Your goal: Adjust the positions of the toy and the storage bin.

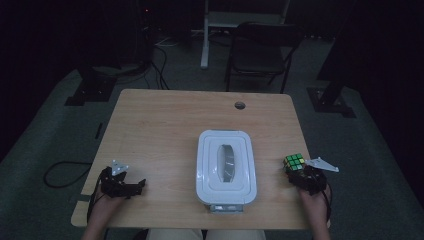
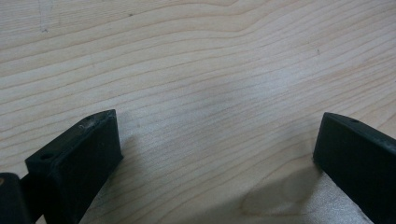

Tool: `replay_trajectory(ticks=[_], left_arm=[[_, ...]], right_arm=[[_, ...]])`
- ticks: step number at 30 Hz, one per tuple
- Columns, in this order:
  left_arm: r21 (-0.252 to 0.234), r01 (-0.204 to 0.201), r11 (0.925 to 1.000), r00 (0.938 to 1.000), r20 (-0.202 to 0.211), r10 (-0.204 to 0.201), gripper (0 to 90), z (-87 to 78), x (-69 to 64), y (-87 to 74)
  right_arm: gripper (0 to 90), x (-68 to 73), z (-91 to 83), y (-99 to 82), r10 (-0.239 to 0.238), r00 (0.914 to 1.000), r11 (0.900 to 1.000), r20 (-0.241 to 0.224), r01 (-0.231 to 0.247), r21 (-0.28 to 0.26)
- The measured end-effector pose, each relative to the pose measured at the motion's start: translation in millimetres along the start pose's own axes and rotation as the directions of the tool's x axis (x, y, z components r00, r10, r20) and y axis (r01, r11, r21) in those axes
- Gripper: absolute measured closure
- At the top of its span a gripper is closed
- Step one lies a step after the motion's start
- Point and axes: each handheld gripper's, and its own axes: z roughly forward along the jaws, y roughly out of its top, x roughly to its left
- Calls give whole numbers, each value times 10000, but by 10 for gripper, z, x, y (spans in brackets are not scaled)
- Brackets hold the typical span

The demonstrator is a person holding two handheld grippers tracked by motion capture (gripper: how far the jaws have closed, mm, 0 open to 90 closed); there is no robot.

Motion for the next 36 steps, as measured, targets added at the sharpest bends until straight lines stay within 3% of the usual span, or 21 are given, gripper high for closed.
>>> replay_trajectory(ticks=[11, 17, 19, 24, 27, 36], left_arm=[[1, -110, 9999, 9999, 122, 110, 14, 3, -5, 4], [-4, -117, 9999, 9998, 137, 118, 15, 5, -4, 5], [-3, -125, 9999, 9998, 141, 125, 14, 5, -3, 5], [-4, -153, 9999, 9998, 153, 153, 14, 6, 2, 7], [10, -75, 10000, 10000, 64, 75, 15, 6, 5, 8], [15, 50, 10000, 10000, -58, -50, 14, 7, 8, 10]], right_arm=[[337, 8, -192, -231, 9, 10000, 9999, 37, -10, 111], [336, 17, -170, -330, 9, 9999, 9993, -106, -5, 362], [336, 3, -164, -356, 143, 9997, 9996, -222, -138, 225], [279, -14, -171, -332, 184, 9994, 9995, -295, -176, 261], [235, -38, -207, -297, 397, 9982, 9992, -460, -395, 53], [192, -69, -319, -84, 301, 9973, 9979, -669, -338, -551]])
